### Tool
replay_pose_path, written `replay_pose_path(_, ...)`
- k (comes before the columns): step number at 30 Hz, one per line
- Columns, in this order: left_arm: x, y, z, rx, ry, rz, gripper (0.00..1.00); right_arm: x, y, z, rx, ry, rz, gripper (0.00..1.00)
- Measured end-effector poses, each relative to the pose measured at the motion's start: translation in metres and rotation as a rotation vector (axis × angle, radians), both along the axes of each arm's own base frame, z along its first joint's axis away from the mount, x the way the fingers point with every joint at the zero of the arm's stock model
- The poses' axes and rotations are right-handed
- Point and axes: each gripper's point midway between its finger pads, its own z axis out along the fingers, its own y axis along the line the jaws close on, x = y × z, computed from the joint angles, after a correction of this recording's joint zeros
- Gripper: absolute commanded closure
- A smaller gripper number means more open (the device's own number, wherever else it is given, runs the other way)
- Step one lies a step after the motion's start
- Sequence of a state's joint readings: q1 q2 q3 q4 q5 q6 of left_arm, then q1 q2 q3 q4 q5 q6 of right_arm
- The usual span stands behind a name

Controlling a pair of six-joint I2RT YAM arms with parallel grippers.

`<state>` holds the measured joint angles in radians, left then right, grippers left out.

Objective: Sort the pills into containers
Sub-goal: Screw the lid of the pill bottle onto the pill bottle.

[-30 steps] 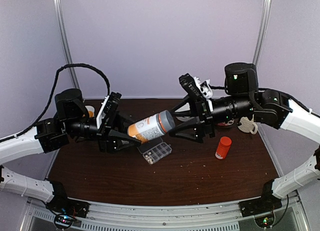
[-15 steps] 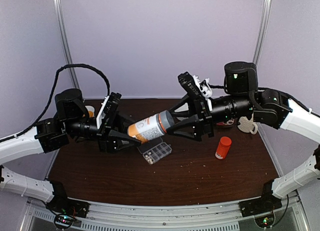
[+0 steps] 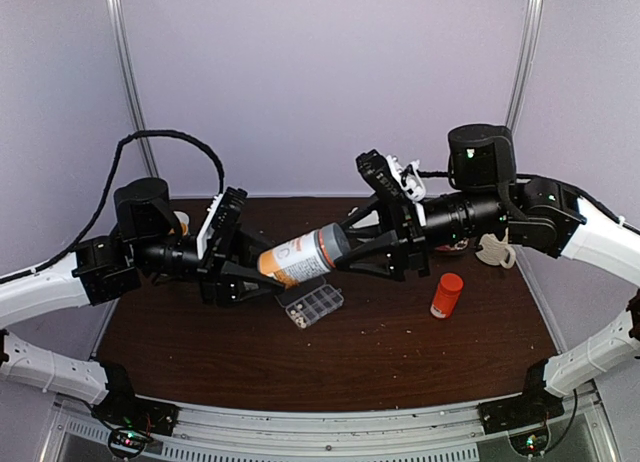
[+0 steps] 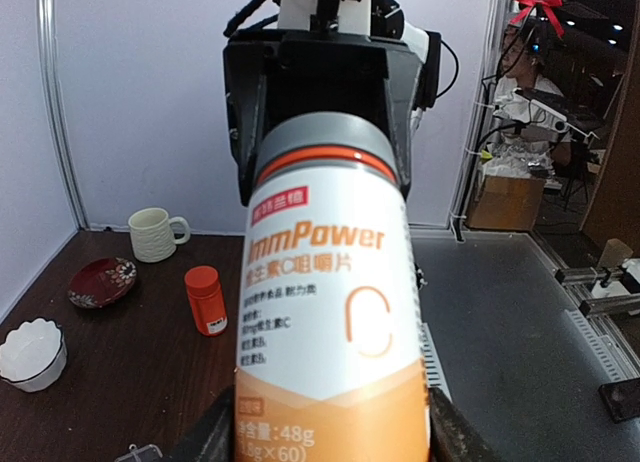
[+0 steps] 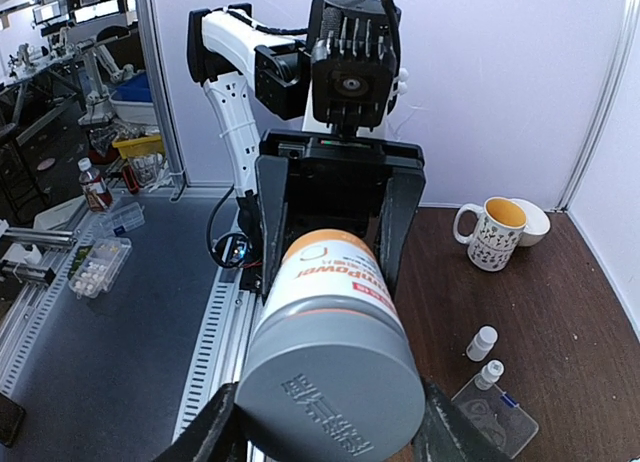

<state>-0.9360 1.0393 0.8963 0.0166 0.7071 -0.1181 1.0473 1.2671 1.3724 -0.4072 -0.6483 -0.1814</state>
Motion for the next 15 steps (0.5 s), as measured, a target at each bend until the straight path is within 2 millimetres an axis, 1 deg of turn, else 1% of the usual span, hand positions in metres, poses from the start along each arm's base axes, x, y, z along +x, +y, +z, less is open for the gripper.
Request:
replay_pose_path(4,0.002,-0.004,-0.001,0.004,-0.017,-0.006,0.89,0.001,-0.004,-0.001,-0.009,-0.079,0.004,0.82)
replay_pose_path(6,0.003,-0.006,0.002,-0.002,-0.035,-0.010,0.90,0.001,-0.006,0.000,-0.005,-0.146,0.014,0.88)
replay_pose_path(8,0.000,-0.006,0.002,-0.001,-0.013,-0.028,0.90,-0.001,-0.007,0.001,0.004,-0.277,0.053,0.91)
replay_pose_path(11,-0.003,-0.006,0.002,0.004,0.016,-0.048,0.90,-0.004,-0.007,0.000,0.009,-0.456,0.115,0.92)
replay_pose_path(15,-0.007,-0.006,-0.003,0.024,0.061,-0.069,0.90,-0.009,-0.008,-0.006,0.007,-0.694,0.219,0.96)
